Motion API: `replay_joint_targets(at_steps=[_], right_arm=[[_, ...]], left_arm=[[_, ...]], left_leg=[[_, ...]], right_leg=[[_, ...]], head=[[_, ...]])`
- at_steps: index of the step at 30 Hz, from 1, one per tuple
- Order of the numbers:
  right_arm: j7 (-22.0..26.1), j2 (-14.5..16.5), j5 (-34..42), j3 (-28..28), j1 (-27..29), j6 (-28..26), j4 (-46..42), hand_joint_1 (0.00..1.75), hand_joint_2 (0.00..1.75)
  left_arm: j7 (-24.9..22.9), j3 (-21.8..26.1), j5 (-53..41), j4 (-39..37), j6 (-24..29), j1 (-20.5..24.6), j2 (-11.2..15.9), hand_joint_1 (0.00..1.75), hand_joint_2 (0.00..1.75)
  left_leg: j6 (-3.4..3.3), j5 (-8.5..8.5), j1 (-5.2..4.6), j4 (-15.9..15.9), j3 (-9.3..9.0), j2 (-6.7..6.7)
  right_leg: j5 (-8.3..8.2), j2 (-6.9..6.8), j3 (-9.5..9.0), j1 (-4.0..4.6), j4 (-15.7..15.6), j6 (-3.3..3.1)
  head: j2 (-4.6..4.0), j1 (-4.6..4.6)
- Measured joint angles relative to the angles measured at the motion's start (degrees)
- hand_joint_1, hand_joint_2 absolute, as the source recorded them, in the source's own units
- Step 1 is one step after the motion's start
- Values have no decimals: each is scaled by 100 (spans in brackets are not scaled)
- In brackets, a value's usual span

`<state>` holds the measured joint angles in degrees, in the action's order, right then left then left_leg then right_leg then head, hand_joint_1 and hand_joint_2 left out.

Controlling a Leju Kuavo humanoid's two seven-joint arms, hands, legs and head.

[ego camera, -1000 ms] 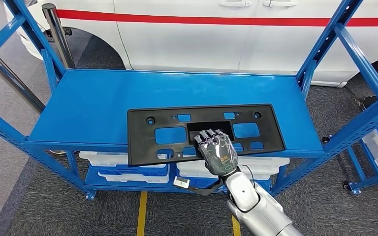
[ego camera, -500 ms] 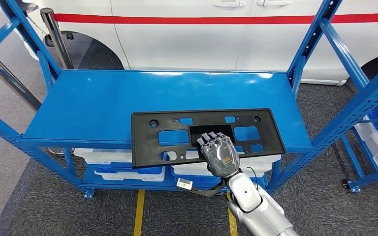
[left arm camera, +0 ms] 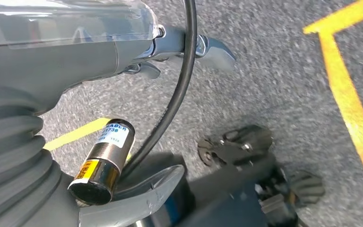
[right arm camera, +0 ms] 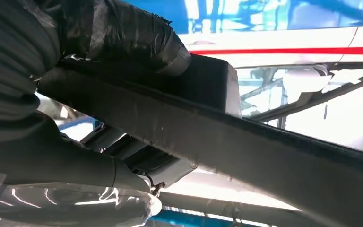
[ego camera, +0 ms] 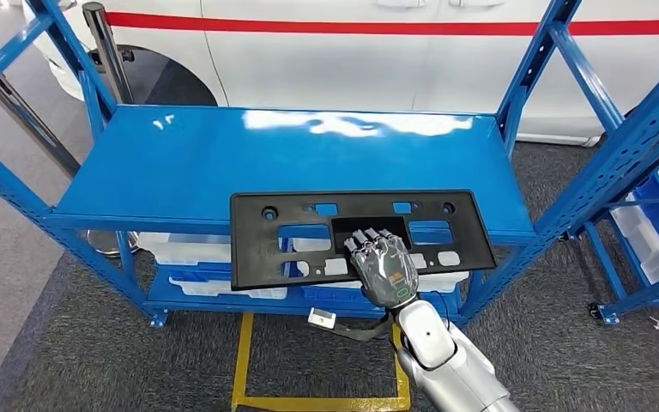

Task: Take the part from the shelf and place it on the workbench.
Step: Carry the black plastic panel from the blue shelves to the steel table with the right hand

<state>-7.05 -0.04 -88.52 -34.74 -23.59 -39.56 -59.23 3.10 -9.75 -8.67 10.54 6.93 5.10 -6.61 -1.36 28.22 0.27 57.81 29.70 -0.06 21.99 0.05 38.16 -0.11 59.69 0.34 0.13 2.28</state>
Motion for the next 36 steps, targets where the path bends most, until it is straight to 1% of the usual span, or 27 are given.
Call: replay_joint_targets(at_steps=[1, 2, 4, 5, 6, 7, 9, 11, 13, 15, 16, 17, 18, 19, 20, 21, 22, 23, 24, 25, 27, 28, 30, 31, 32, 35, 36], right_arm=[[10, -2, 7, 12, -1, 1, 2, 162, 175], [22, -4, 15, 24, -3, 2, 5, 162, 175], [45, -5, 30, 42, -3, 4, 16, 162, 175], [55, -5, 38, 48, -1, 4, 25, 162, 175], [68, -5, 47, 54, 2, 4, 38, 162, 175], [84, -5, 57, 63, 2, 4, 49, 162, 175], [113, -3, 75, 91, -10, 5, 61, 162, 175], [132, 3, 94, 122, -28, 6, 60, 162, 175], [143, 8, 116, 150, -45, 8, 60, 162, 175], [144, 11, 127, 164, -59, 10, 62, 162, 175], [145, 16, 129, 167, -64, 11, 62, 162, 175], [146, 21, 131, 173, -68, 13, 63, 162, 175], [147, 28, 135, 180, -72, 14, 63, 162, 175], [147, 34, 140, 189, -72, 15, 63, 162, 175], [146, 37, 145, 197, -70, 17, 63, 162, 175], [146, 39, 149, 203, -66, 18, 63, 162, 175], [146, 39, 151, 213, -61, 18, 63, 162, 175], [147, 39, 152, 224, -56, 18, 63, 162, 175], [148, 39, 152, 241, -53, 17, 63, 162, 175], [148, 42, 152, 261, -52, 15, 62, 162, 175], [148, 46, 151, 296, -58, 13, 60, 162, 175], [148, 49, 150, 309, -62, 13, 59, 162, 175], [149, 50, 151, 327, -67, 15, 62, 162, 175], [151, 49, 151, 335, -69, 18, 66, 162, 175], [156, 47, 152, 343, -68, 22, 71, 162, 175], [183, 47, 154, 356, -66, 30, 92, 162, 175], [193, 48, 157, 357, -66, 30, 104, 162, 175]], left_arm=[[0, 1, 1, 0, 1, 2, -2, 0, 175], [0, 1, 1, 0, 0, 6, -4, 0, 175], [0, 2, -2, 0, -4, 11, -8, 0, 175], [0, 2, -5, 0, -9, 9, -11, 0, 175], [0, 2, -9, 0, -11, 7, -14, 0, 175], [0, 2, -14, 0, -13, 5, -17, 0, 175], [0, 2, -20, 0, -11, 8, -23, 0, 175], [0, 3, -27, 0, -11, 11, -26, 0, 175], [0, 4, -36, 0, -11, 13, -26, 0, 175], [0, 5, -38, 0, -11, 7, -26, 0, 175], [-1, 7, -38, 0, -11, 2, -26, 0, 175], [-1, 8, -39, 0, -11, -1, -25, 0, 175], [-1, 10, -40, 0, -11, 2, -25, 0, 175], [-1, 10, -43, 0, -11, 8, -25, 0, 175], [0, 11, -47, 0, -11, 14, -25, 0, 175], [-1, 11, -52, 0, -10, 18, -25, 0, 175], [-2, 11, -61, 0, -10, 17, -25, 0, 175], [-5, 11, -73, 0, -9, 15, -25, 0, 175], [-10, 11, -84, 1, -8, 15, -25, 0, 175], [-15, 11, -94, 2, -5, 19, -24, 0, 175], [-20, 11, -103, 4, 3, 32, -22, 0, 175], [-20, 11, -105, 4, 6, 37, -21, 0, 175], [-26, 13, -103, 4, 7, 33, -22, 0, 175], [-30, 14, -100, 4, 8, 31, -23, 0, 175], [-33, 16, -97, 4, 8, 28, -25, 0, 175], [-35, 22, -91, 4, 6, 29, -27, 0, 175], [-35, 25, -91, 4, 5, 27, -27, 0, 175]], left_leg=[[-42, -76, 17, -36, 36, 16], [-75, -155, 35, -64, 91, 31], [-101, -283, 35, -63, 251, 46], [-93, -343, 36, -51, 344, 49], [-82, -399, 38, -34, 434, 52], [-68, -448, 42, -8, 525, 56], [-22, -528, 51, 64, 689, 57], [46, -597, 46, 119, 791, 55], [124, -675, 38, 120, 811, 53], [198, -717, 50, 122, 831, 45], [226, -617, 60, 192, 879, 38], [246, -402, 68, 365, 951, 32], [260, -95, 75, 648, 1040, 30], [269, 213, 74, 997, 1126, 30], [275, 429, 74, 1344, 1178, 31], [276, 508, 74, 1599, 1178, 31], [270, 454, 74, 1702, 1104, 31], [253, 315, 73, 1624, 945, 31], [224, 180, 66, 1361, 687, 28], [183, 134, 49, 972, 365, 25], [124, 214, 7, 247, -140, 18], [106, 264, -15, 64, -238, 16], [62, 174, -17, -21, -194, 28], [23, 99, -4, -40, -147, 42], [-23, 10, 12, -61, -81, 57], [-93, -237, 24, -61, 203, 76], [-87, -313, 23, -50, 310, 76]], right_leg=[[126, 4, 45, -3, 89, 26], [349, 7, 120, -11, 290, 51], [891, 8, 306, -46, 964, 93], [1039, 7, 356, -61, 1282, 120], [1064, 5, 341, -75, 1464, 142], [972, 4, 228, -90, 1451, 159], [749, -1, -259, -121, 861, 177], [736, 7, -701, -104, 217, 137], [774, 21, -783, -64, 24, 48], [692, 8, -708, -66, -1, -56], [625, -1, -659, -72, -8, -110], [553, -11, -596, -77, -22, -160], [478, -18, -520, -77, -27, -195], [404, -17, -430, -68, -25, -218], [331, -18, -334, -56, -21, -229], [259, -18, -235, -44, -16, -230], [189, -18, -137, -33, -9, -227], [124, -18, -44, -23, -1, -222], [61, -17, 35, -17, 10, -212], [4, -16, 99, -9, 24, -195], [-108, -24, 167, -6, 33, -140], [-167, -30, 177, -11, 17, -105], [-277, -28, 185, -22, -41, -33], [-219, -18, 218, -24, -19, -1], [-43, -9, 277, -27, 96, 27], [816, -1, 512, -55, 1034, 87], [920, -2, 538, -61, 1353, 102]], head=[[0, 3], [0, 3], [0, 4], [0, 4], [0, 4], [0, 5], [0, 5], [0, -1], [0, -3], [0, -1], [0, -2], [0, -4], [0, -7], [0, -8], [0, -9], [0, -9], [0, -9], [0, -9], [0, -10], [0, -10], [0, -7], [0, -8], [0, -9], [0, -10], [0, -6], [0, 1], [0, 1]])
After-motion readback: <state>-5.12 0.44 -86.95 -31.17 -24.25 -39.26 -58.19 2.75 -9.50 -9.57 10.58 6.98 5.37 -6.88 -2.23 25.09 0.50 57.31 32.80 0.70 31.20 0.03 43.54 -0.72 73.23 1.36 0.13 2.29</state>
